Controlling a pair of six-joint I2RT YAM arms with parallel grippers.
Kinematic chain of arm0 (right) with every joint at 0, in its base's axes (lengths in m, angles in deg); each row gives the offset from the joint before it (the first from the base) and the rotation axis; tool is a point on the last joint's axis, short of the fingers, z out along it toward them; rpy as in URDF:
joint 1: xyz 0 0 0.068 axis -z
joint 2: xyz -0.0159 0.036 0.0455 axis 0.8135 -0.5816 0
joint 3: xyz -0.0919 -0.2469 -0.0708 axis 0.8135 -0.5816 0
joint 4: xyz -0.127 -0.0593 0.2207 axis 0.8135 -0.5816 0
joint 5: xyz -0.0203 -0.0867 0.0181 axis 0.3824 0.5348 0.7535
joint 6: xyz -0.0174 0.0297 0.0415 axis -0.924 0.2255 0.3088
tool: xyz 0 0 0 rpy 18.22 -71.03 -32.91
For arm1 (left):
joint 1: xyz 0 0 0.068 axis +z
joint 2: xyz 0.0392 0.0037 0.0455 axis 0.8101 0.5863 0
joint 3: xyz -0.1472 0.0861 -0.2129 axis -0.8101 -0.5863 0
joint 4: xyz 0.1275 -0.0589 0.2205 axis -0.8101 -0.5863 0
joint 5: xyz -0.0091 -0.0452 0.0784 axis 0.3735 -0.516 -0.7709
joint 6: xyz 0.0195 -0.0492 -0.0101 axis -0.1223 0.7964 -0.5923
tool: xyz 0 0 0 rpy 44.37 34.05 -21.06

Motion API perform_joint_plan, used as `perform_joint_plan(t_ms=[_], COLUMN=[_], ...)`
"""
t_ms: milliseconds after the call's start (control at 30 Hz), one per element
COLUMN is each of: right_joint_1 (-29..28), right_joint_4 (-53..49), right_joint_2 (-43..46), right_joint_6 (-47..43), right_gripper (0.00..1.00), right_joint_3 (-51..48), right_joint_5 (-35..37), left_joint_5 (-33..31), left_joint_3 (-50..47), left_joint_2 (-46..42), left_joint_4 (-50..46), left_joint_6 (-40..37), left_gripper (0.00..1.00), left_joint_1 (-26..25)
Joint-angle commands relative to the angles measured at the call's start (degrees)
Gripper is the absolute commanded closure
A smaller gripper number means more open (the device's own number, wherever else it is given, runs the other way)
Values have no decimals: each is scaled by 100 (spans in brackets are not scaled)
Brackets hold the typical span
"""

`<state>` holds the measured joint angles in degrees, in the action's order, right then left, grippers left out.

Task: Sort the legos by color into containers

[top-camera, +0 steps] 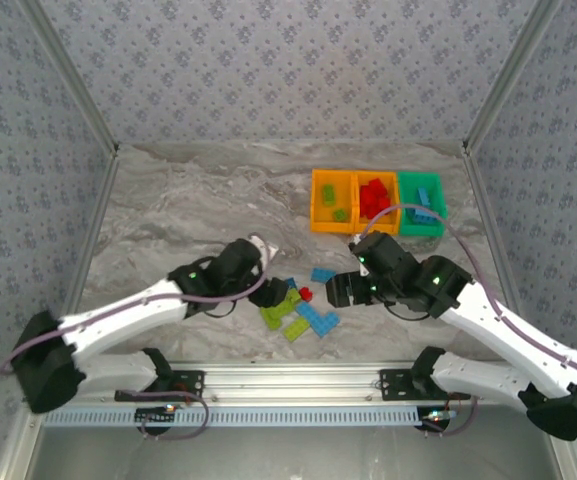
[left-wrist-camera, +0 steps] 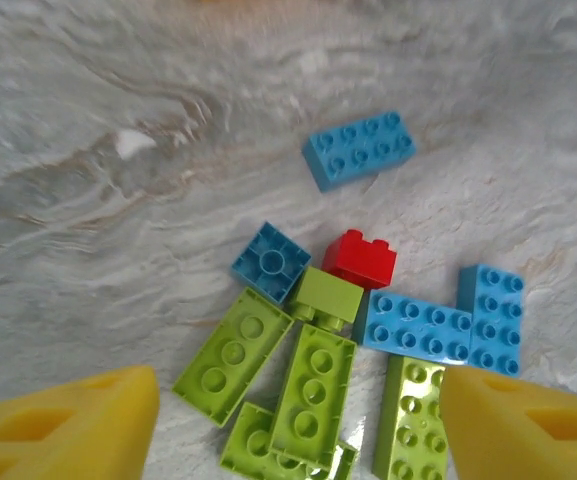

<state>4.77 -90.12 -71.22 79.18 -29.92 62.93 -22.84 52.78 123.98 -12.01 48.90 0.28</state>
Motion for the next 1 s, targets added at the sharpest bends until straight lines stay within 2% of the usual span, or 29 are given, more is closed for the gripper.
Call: perform_joint_plan(t_ms=[0,200,400,500,833,967], right_joint_1=[-65,-66,-60,-60,-52,-56], right_joint_4=[-411,-449,-459,-474,-529,-579], right_joint_2=[37,219,421,434,449,447], right_joint_6=[253,400,515,550,584,596], right_gripper=[14,14,14,14,14,14], right_joint_3=[11,-74,-271,-309,-273,-253], right_joint_5=[205,529,615,601,666,681], left_joint_5=[-256,34,86,108,-172,-171], left_joint_3=[513,803,1012,1034,1110,1148], left_joint_2=[649,1620,2207,2378,2785,2865], left_joint_4=[-350,-102,-86,46,195,266], left_joint_6=[-283,-622,-670,-756,-924,-941], left_gripper=[32,44,44,45,62,65], left_joint_1=[-243,-410,-414,-411,-462,-470])
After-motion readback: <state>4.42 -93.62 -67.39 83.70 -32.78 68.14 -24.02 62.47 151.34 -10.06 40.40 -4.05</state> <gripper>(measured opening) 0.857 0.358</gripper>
